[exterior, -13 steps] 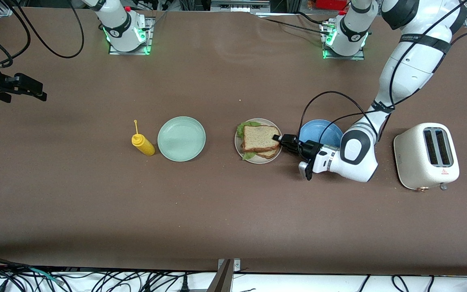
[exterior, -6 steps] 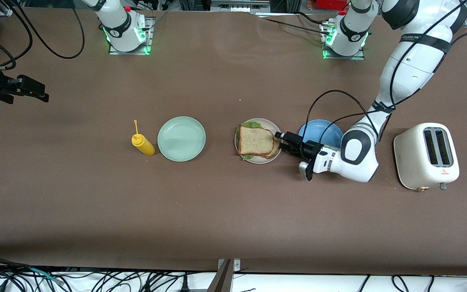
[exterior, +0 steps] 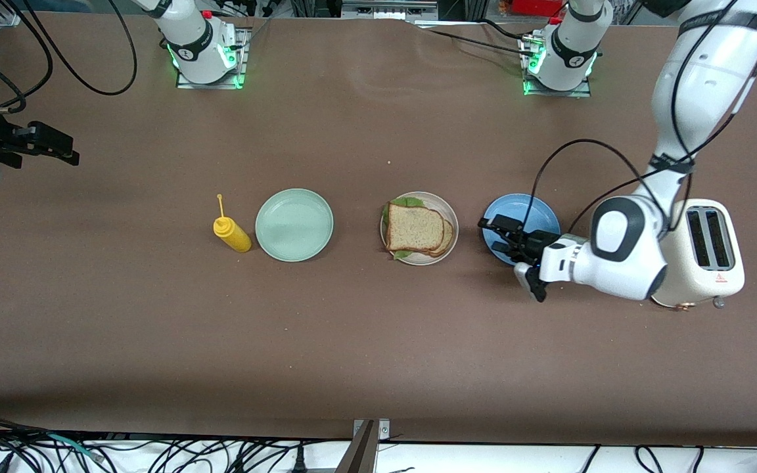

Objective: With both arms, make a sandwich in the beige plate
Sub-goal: 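Open the left gripper and raise it away from the sandwich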

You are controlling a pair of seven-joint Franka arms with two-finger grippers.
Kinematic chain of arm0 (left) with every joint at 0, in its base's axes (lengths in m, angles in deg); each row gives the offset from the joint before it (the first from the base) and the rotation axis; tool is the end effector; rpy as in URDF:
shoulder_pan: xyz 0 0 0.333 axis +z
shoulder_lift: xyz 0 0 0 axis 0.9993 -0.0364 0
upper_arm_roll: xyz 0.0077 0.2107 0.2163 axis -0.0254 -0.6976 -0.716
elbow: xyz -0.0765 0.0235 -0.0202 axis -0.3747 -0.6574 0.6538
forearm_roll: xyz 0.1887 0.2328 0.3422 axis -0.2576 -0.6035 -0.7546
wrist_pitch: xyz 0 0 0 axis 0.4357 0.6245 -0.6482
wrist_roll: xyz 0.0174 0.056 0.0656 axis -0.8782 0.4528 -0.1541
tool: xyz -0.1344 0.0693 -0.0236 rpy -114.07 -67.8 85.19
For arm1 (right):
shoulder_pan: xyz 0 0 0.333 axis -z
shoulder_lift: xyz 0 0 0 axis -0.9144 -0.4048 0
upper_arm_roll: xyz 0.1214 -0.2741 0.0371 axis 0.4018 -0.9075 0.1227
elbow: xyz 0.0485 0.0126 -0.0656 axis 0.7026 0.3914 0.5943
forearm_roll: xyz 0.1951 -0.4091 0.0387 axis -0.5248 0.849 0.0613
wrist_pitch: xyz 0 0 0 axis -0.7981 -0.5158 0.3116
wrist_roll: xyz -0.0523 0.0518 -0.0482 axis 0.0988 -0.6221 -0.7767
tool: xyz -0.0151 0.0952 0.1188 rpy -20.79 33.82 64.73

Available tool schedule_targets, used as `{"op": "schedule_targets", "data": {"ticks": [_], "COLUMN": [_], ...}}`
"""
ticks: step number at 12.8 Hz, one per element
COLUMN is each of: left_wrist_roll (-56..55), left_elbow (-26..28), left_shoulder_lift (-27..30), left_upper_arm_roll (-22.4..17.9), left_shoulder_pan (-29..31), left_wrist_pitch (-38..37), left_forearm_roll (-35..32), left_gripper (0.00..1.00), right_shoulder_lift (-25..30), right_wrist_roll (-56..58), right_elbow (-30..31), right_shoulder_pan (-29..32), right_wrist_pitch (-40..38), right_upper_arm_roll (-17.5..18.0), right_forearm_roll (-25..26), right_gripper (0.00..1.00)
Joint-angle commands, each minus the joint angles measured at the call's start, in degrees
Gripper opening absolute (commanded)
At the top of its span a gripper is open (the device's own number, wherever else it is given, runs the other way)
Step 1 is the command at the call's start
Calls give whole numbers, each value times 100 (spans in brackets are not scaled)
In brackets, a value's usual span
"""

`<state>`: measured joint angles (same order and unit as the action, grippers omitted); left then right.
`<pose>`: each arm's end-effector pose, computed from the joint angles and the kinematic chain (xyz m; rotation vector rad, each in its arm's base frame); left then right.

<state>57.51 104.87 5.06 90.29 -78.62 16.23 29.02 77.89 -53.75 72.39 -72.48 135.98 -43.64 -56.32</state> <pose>0.6614 -0.1927 0.1766 2.1946 -0.6288 -0.3082 0.6292 0.0015 0.5439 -3.1156 -0.0917 0.1543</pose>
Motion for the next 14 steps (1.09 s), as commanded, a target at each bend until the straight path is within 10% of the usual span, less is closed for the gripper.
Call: {"op": "schedule_targets", "data": {"ticks": [1,10,14], "left_wrist_roll": [-651,-3272,-3281], "left_elbow": [75,-180,161], "left_shoulder_lift": [676,2864,3682], "left_upper_arm_roll": [-16,29,-1087], "left_shoulder_pan": [-24,-68,-718], "left_wrist_pitch": [-66,-822,-778], "left_forearm_roll": [-784,-3378,-3468], "left_gripper": [100,100,100], "right_shoulder_lift": [-12,-3,-12], "right_wrist_roll": [68,68,59], "right_elbow": [-98,-116,-107], "right_shoulder_pan": [-15,-15,-6], "right_wrist_pitch": [-92,-57,302], "right_upper_arm_roll": [9,18,9], "right_forearm_roll": [10,150,194], "right_gripper": [100,100,100]}}
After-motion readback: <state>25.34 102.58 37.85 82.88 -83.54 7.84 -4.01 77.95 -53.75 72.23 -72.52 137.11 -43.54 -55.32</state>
